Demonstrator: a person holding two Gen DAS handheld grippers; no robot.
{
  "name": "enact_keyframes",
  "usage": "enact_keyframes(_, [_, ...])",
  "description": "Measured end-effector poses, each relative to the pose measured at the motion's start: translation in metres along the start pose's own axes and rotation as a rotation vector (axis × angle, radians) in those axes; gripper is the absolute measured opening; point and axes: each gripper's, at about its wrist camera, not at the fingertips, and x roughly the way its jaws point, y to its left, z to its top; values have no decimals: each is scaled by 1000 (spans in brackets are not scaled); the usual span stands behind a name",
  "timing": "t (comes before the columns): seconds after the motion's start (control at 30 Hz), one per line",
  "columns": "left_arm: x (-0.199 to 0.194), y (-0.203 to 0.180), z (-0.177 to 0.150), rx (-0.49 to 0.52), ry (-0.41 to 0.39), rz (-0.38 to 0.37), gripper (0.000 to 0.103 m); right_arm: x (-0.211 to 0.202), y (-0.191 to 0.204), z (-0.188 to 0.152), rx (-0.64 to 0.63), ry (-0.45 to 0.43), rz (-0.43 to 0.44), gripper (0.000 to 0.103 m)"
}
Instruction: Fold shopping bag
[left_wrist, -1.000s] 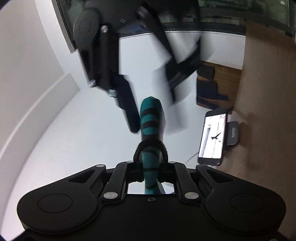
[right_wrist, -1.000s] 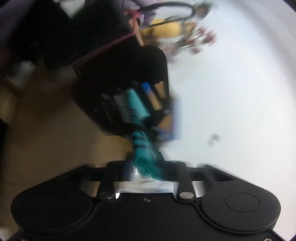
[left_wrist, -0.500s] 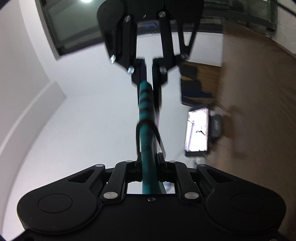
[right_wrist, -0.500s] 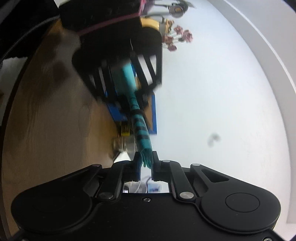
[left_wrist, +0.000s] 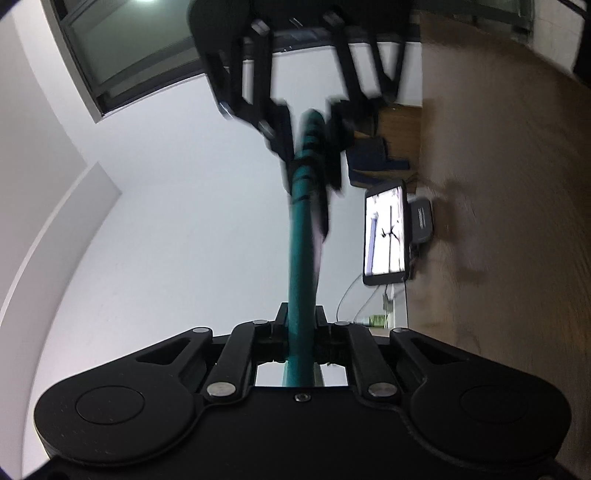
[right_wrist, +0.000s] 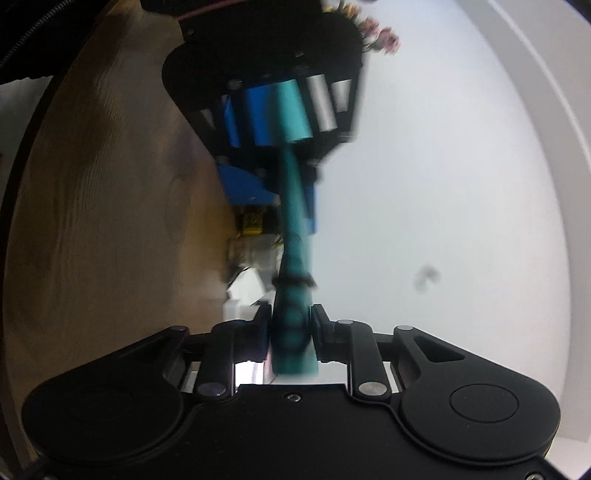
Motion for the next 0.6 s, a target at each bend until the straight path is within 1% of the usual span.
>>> enact_keyframes(0.07, [2, -5, 8, 20, -26, 18, 10, 4, 1, 11, 54, 0, -15, 18])
enact_keyframes(0.1, [3, -6, 11, 10, -31, 16, 10, 6, 0, 16, 85, -2, -25, 18])
enact_keyframes(0.13, [4, -5, 13, -24, -24, 8, 10, 6, -1, 18, 116, -1, -33, 19])
enact_keyframes(0.17, [5, -2, 13, -56, -12, -7, 10, 7, 0, 15, 122, 10, -33, 19])
enact_keyframes(0.2, [6, -2, 11, -54, 2, -15, 12, 7, 2, 11, 128, 21, -33, 18])
enact_keyframes(0.23, [6, -3, 6, -27, 11, -22, 20, 6, 3, 7, 135, 30, -29, 15])
enact_keyframes(0.27, [3, -4, -1, -10, 1, -30, 23, 4, 4, 2, 144, 36, -16, 14])
enact_keyframes(0.3, [1, -5, -6, -8, 8, -34, 24, 1, 5, -4, 153, 42, -3, 13])
enact_keyframes(0.37, [-1, -5, -16, -21, 38, -64, 24, -4, 7, -14, 165, 53, 19, 13])
enact_keyframes(0.4, [-2, -7, -21, -12, 41, -56, 22, -6, 10, -16, 158, 58, 24, 13])
enact_keyframes(0.43, [-4, -8, -25, -1, 43, -45, 15, -8, 12, -18, 151, 63, 28, 13])
enact_keyframes(0.47, [-4, -9, -25, 2, 47, -32, 13, -8, 14, -19, 149, 69, 30, 14])
enact_keyframes(0.6, [5, -12, -15, -35, 69, -31, 10, 0, 21, -14, 187, 101, 11, 16])
